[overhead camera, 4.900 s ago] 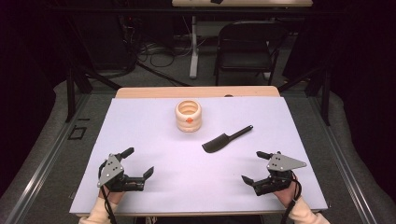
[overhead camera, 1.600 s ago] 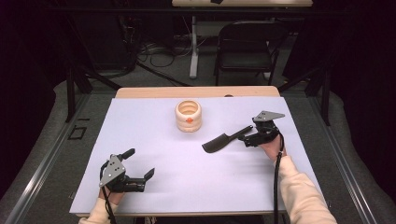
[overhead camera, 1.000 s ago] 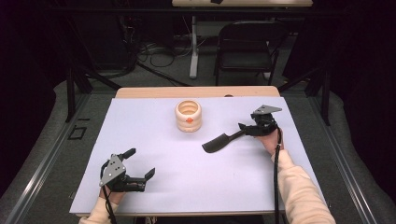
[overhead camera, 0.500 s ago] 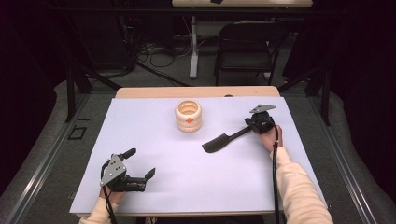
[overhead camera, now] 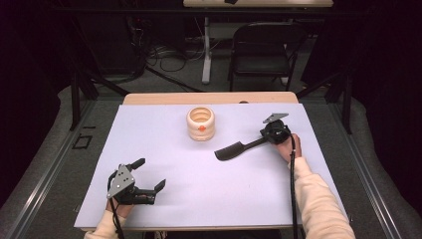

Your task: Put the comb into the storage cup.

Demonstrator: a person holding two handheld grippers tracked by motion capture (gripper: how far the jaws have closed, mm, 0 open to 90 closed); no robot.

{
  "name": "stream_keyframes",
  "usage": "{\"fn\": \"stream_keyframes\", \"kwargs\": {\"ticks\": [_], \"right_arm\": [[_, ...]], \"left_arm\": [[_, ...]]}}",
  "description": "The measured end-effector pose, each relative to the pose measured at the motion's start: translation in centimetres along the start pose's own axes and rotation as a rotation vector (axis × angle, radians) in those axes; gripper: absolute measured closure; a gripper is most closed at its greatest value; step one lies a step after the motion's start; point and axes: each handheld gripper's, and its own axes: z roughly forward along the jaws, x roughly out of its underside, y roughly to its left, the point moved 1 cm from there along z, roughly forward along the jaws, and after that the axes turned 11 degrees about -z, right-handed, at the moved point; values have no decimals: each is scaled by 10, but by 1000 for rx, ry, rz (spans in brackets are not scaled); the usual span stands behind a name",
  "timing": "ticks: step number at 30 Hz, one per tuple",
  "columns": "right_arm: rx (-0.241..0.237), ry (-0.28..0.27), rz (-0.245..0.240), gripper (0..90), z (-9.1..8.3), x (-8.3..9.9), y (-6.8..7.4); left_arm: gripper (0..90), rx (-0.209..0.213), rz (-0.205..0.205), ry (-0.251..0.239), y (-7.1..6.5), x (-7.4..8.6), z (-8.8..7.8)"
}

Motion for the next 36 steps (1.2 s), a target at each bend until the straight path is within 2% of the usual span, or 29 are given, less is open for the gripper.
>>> {"fn": "stream_keyframes", "kwargs": {"ticks": [20, 31, 33, 36], "right_arm": [[-51, 57, 29, 900, -12, 6, -1], [-67, 88, 15, 900, -21, 8, 4], [-67, 79, 18, 900, -21, 7, 5], [-76, 98, 11, 900, -23, 7, 6]], "left_arm": [[1, 2, 2, 4, 0, 0, 1], [1, 5, 6, 4, 0, -1, 1], [1, 6, 7, 5, 0, -1, 1], [1, 6, 7, 5, 0, -1, 1]]}}
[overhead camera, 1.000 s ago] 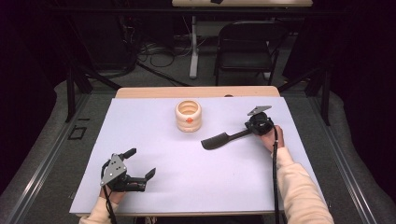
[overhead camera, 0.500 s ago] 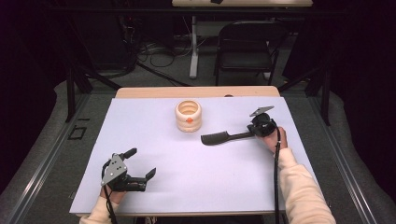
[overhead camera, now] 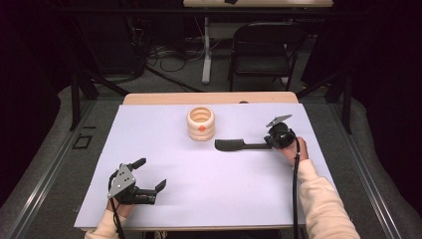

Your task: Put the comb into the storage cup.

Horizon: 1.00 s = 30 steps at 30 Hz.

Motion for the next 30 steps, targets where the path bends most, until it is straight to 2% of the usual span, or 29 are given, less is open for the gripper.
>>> {"fn": "stream_keyframes", "kwargs": {"ticks": [9, 11, 13, 17, 18, 25, 30], "right_arm": [[-11, 13, 3, 900, -5, 1, 2], [-16, 2, 4, 900, -4, 2, 3], [-25, 25, -4, 900, -6, 2, 3], [-29, 16, -3, 900, -7, 2, 5], [-35, 32, 1, 900, -8, 2, 5], [-45, 33, -5, 900, -9, 1, 8], [-68, 58, -9, 900, -13, 0, 11]], "left_arm": [[1, 0, 0, 1, 0, 0, 0], [1, 0, 0, 1, 0, 0, 0], [1, 0, 1, 1, 0, 0, 0], [1, 0, 0, 1, 0, 0, 0], [1, 0, 0, 1, 0, 0, 0], [1, 0, 1, 1, 0, 0, 0], [1, 0, 1, 2, 0, 0, 0]]}}
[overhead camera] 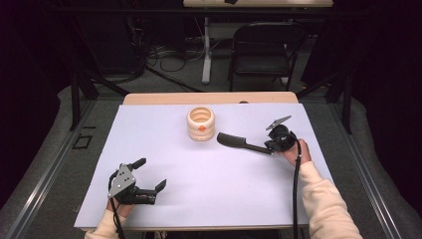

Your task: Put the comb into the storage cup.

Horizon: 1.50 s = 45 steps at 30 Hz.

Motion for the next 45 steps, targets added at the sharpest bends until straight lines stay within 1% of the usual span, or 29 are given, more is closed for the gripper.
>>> {"fn": "stream_keyframes", "kwargs": {"ticks": [3, 5, 6, 7, 10, 11, 12, 13, 16, 17, 18, 21, 23, 24, 25, 29, 30, 31, 32, 33, 34, 35, 37, 38, 39, 40, 41, 43, 45], "right_arm": [[-9, 4, -14, 900, 0, -1, 2], [-17, 12, -14, 900, 0, -2, 4], [-15, 0, -17, 900, 1, -2, 5], [-21, 18, -22, 900, 0, -3, 5], [-30, 23, -29, 900, 0, -3, 6], [-27, 8, -21, 900, 1, -3, 7], [-30, 29, -30, 900, -1, -4, 7], [-35, 29, -26, 900, -1, -4, 8], [-39, 22, -34, 900, 1, -4, 9], [-46, 40, -40, 900, 0, -5, 10], [-48, 44, -39, 900, -1, -5, 10], [-49, 29, -47, 900, 0, -6, 11], [-60, 51, -50, 900, -1, -6, 12], [-61, 50, -53, 900, -1, -6, 12], [-58, 38, -50, 900, 0, -6, 13], [-67, 47, -57, 900, 0, -7, 14], [-74, 65, -61, 900, -2, -7, 14], [-74, 56, -47, 900, -1, -7, 16], [-74, 54, -61, 900, -1, -7, 15], [-79, 64, -71, 897, -1, -8, 15], [-74, 55, -62, 890, -1, -7, 16], [-75, 68, -56, 885, -3, -7, 16], [-64, 51, -59, 870, -3, -7, 15], [-63, 59, -56, 857, -5, -8, 14], [-59, 58, -68, 848, -5, -8, 13], [-48, 53, -38, 833, -6, -8, 15], [-44, 48, -59, 818, -6, -8, 13], [-29, 49, -61, 789, -8, -9, 13], [-28, 60, -72, 757, -11, -10, 12]], "left_arm": [[1, -1, 0, 0, 0, 0, 0], [1, 0, 0, 1, 0, 0, 0], [1, 0, -1, 0, 0, 0, 0], [1, 0, 0, 1, 0, 0, 0], [1, 0, 0, 0, 0, 0, 0], [1, 0, 0, 1, 0, 0, 0], [1, 0, 0, 1, 0, 0, 0], [1, 1, 0, 1, 0, 0, 0], [1, 1, 0, 1, 0, 0, 0], [1, 1, 0, 1, 0, 0, 0], [1, 1, 0, 1, 0, 0, 0], [1, 1, 0, 1, 0, 0, 0], [1, 2, -1, 0, 0, 0, 0], [1, 2, -1, 0, 0, 0, 0], [1, 2, 0, 0, 0, 0, 0], [1, 2, 0, -1, 0, 0, 0], [1, 2, 0, 0, 0, 0, 0], [1, 2, 0, 0, 0, 0, 0], [1, 2, 0, -1, 0, 0, 0], [1, 2, -1, -1, 0, 0, 0], [1, 3, -1, -2, 0, 0, 0], [1, 2, 0, 0, 0, 0, 0], [1, 2, 0, 0, 0, 0, 0], [1, 2, -1, -1, 0, 0, 0], [1, 2, -1, 0, 0, 0, 0], [1, 1, -1, 0, 0, 0, 0], [0, 1, -1, 0, 0, 0, 0], [0, 0, -1, 0, 0, 0, 0], [0, 1, 0, 1, 0, 0, 0]]}}
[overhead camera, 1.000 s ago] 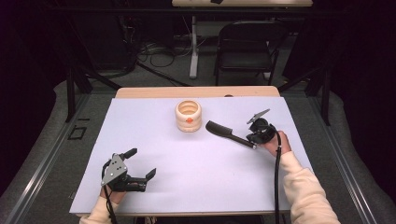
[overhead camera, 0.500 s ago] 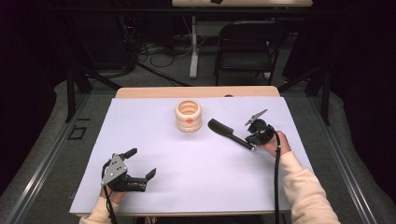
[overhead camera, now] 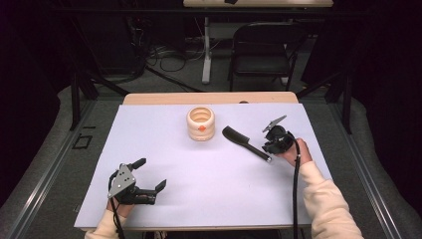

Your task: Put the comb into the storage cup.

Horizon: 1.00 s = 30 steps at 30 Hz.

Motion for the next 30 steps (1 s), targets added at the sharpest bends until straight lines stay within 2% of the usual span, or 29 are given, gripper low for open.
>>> {"fn": "stream_keyframes", "kwargs": {"ticks": [6, 9, 10, 11, 13, 17, 26, 27, 30], "right_arm": [[8, 0, -9, 646, -5, -3, 0], [13, -9, -6, 584, -8, -5, 0], [17, -27, -4, 581, -8, -5, 0], [13, -14, -8, 560, -10, -6, 1], [17, -38, -8, 520, -11, -8, 3], [16, -27, -24, 427, -14, -14, 6], [11, -28, -24, 202, -14, -22, 11], [10, -31, -15, 183, -14, -23, 12], [-3, -28, -27, 139, -13, -24, 13]], "left_arm": [[0, 1, -1, -1, 0, 0, 0], [0, 2, -1, 0, 0, 0, 0], [0, 2, -1, 0, 0, 0, 0], [0, 1, 0, 0, 0, 0, 0], [0, 2, 0, 0, 0, 0, 0], [0, 1, -3, 0, 0, 0, 0], [0, -1, -1, 2, 0, 0, 0], [0, 1, -1, 1, 0, 0, 0], [0, 0, -3, 1, -1, 0, 0]]}}
